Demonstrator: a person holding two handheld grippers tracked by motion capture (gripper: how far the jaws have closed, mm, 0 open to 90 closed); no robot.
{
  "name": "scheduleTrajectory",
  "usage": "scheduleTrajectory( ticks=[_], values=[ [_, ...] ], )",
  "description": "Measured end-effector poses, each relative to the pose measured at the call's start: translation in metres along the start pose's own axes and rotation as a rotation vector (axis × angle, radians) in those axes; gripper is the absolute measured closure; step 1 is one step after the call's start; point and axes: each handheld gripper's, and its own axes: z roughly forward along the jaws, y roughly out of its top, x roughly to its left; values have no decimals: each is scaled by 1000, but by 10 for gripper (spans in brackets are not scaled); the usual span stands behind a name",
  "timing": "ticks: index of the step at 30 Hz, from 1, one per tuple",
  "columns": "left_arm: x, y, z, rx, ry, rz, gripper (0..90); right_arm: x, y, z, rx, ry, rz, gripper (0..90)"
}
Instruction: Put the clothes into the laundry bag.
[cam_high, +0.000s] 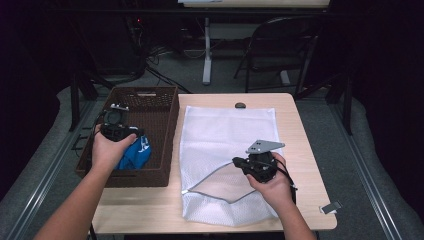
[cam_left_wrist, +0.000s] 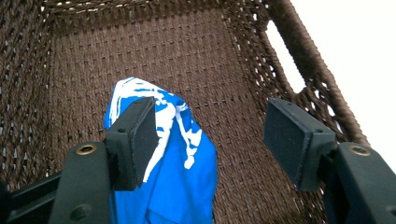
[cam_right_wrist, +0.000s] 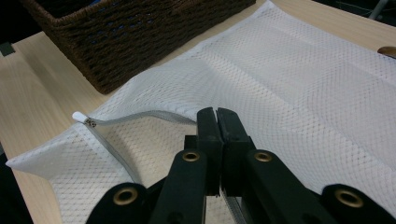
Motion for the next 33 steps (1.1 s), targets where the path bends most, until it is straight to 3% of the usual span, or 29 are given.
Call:
scheduleTrajectory(
  ticks=[4, 13, 24, 33],
  values=[
    [2, 3, 6, 18, 12, -9, 351, 0, 0, 0, 2, 1, 2, 890],
    [12, 8, 21, 118, 10, -44, 350, 0, 0, 1, 3, 1, 0, 890],
    [26, 8, 39, 225, 27, -112, 340, 1, -1, 2, 8, 3, -5, 890],
    [34, 3, 52, 302, 48, -135, 293, 1, -1, 2, 8, 6, -5, 889]
  ],
)
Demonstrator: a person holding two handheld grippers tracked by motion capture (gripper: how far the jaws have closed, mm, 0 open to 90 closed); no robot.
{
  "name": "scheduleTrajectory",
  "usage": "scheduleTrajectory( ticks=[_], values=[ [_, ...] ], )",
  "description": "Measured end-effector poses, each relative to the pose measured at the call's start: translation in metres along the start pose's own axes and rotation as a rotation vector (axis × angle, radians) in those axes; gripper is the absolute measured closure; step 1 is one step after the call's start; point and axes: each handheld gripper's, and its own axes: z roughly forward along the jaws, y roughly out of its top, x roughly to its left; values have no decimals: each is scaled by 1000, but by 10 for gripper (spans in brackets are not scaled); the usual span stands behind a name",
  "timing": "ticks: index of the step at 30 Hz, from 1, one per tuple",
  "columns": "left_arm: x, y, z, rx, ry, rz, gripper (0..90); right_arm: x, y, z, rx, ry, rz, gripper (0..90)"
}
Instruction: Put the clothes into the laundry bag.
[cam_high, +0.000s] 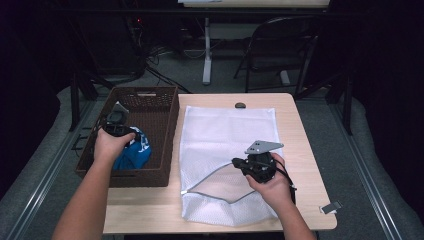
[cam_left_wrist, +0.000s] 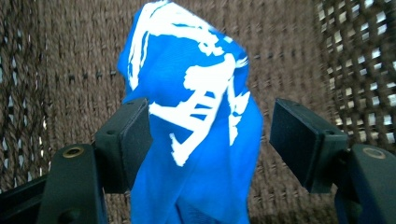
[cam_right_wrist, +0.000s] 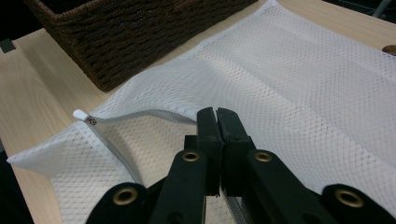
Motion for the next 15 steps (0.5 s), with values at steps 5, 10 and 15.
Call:
scheduleTrajectory(
  ticks=[5, 10, 15],
  values=[
    [3, -2, 11, 33, 6, -9, 277, 0, 0, 1, 1, 1, -2, 890],
    [5, -3, 20, 58, -2, -8, 267, 0, 0, 1, 1, 3, 0, 890],
    [3, -3, 27, 77, 14, -8, 264, 0, 0, 1, 1, 3, 2, 890]
  ],
)
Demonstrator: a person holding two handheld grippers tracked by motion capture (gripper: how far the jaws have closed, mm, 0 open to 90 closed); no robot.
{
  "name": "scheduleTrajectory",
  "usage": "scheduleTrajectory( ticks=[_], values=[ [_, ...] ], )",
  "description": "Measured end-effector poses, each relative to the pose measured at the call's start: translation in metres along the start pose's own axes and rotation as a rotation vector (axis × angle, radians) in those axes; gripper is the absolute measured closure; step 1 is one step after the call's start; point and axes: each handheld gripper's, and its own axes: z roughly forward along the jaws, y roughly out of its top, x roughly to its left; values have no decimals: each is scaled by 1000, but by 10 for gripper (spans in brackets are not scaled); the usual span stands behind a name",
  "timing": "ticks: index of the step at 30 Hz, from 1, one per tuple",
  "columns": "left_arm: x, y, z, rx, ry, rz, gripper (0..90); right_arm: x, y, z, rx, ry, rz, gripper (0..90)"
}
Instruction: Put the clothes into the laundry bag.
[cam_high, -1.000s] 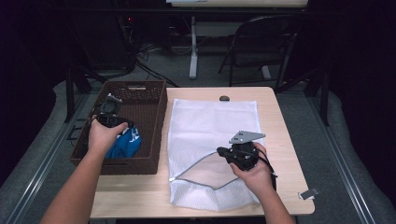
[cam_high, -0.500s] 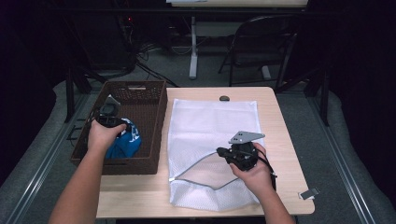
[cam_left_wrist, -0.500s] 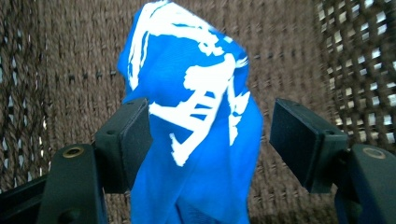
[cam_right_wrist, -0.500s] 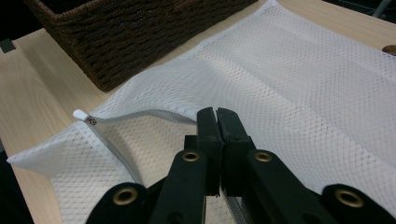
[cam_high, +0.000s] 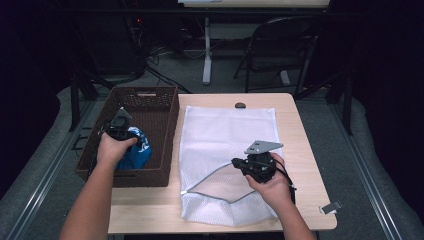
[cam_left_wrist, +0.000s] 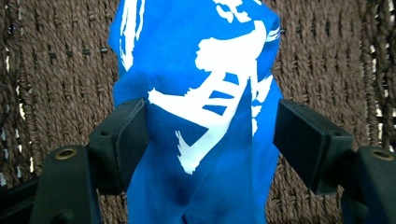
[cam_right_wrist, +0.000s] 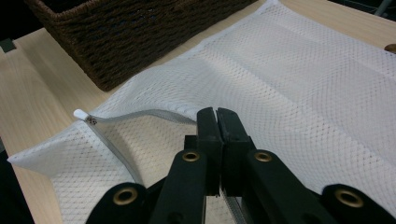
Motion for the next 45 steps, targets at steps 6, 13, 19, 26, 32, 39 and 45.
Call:
scheduleTrajectory(
  ticks=[6, 13, 19, 26, 32, 39, 45],
  values=[
    [-3, 0, 7, 15, 18, 9, 256, 0, 0, 0, 2, 2, 4, 889],
    [-3, -1, 13, 27, 50, 15, 239, 0, 0, 0, 0, 3, 4, 889],
    [4, -2, 15, 37, 66, -17, 237, 0, -1, 0, 0, 4, 3, 889],
    [5, -1, 17, 51, 63, -13, 236, 1, -1, 1, 1, 4, 0, 890],
    [-1, 0, 22, 57, 56, -7, 236, 0, -1, 1, 1, 4, 3, 890],
    [0, 0, 25, 67, 61, 11, 235, 0, -1, 0, -1, 3, -1, 889],
    [1, 0, 28, 81, 65, -2, 234, 0, -1, 0, 0, 2, -3, 889]
  ],
)
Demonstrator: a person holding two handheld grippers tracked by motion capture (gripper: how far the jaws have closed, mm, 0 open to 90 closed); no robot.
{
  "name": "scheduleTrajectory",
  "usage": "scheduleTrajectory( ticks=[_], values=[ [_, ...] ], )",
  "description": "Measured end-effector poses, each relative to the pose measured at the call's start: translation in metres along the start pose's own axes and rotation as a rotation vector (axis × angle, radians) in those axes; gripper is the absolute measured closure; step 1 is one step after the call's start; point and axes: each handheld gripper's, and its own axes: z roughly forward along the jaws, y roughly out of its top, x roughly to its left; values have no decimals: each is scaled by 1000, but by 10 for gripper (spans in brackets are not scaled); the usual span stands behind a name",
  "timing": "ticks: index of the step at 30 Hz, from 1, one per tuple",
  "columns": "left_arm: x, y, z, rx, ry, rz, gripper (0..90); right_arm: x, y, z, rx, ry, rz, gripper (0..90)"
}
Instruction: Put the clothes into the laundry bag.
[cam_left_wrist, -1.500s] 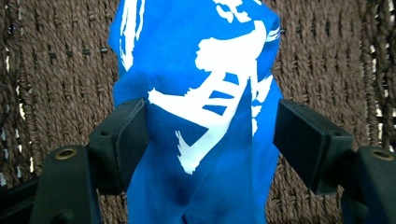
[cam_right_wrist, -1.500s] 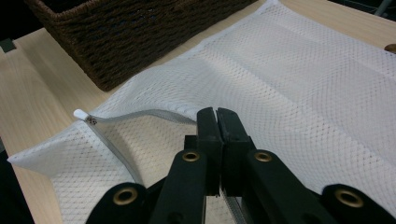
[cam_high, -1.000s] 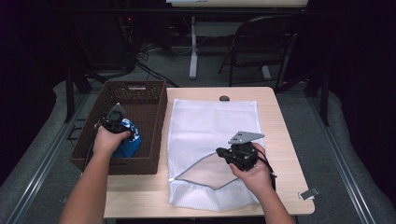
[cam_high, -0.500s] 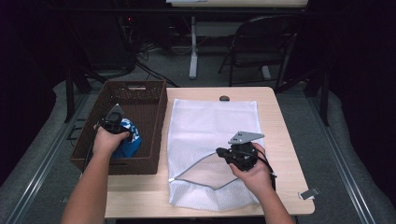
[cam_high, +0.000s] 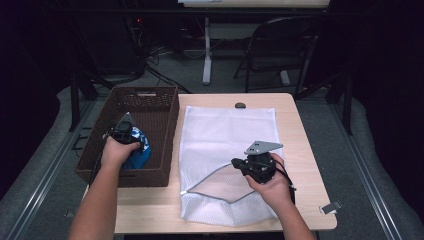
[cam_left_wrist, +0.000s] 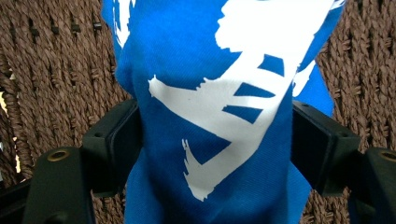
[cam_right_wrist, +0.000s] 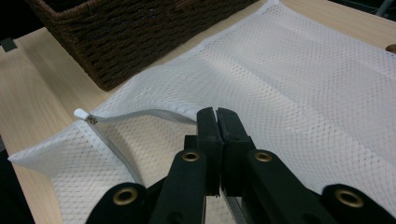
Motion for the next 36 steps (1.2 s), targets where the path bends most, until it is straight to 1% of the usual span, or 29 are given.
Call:
scheduleTrajectory(
  ticks=[4, 10, 15, 19, 20, 22, 23, 24, 28, 29, 34, 36],
  values=[
    [0, 0, 1, 6, 0, -3, 241, 0, 0, 0, 1, -1, 1, 889],
    [0, -1, 1, 7, 3, -2, 315, 0, 0, 0, 1, -2, 0, 890],
    [-1, -2, 1, -2, 3, -6, 348, 0, 0, 0, 0, -3, 1, 889],
    [1, -2, 1, -2, 1, -7, 355, 0, 0, -1, -1, -3, 0, 889],
    [1, -2, 1, -6, -2, -19, 355, 0, 0, -1, -1, -4, 0, 889],
    [1, -2, 1, -5, -4, -20, 355, 0, 0, -1, -1, -4, 0, 889],
    [1, -2, 2, -6, -4, -20, 355, 0, 0, -1, -1, -4, 0, 889],
    [2, -2, 2, -5, -1, -3, 353, 0, 0, -1, -1, -4, 0, 889],
    [1, -2, 2, -6, -3, -3, 357, 0, 0, -1, -1, -4, 0, 889],
    [1, -2, 3, -10, -7, -4, 371, 0, 0, 0, -1, -4, 0, 889],
    [1, -2, 2, -13, -2, -10, 425, 0, 0, 0, 0, -3, -1, 889],
    [1, -2, 2, -14, -6, -6, 460, 0, 0, 0, 0, -3, -1, 889]
  ],
)
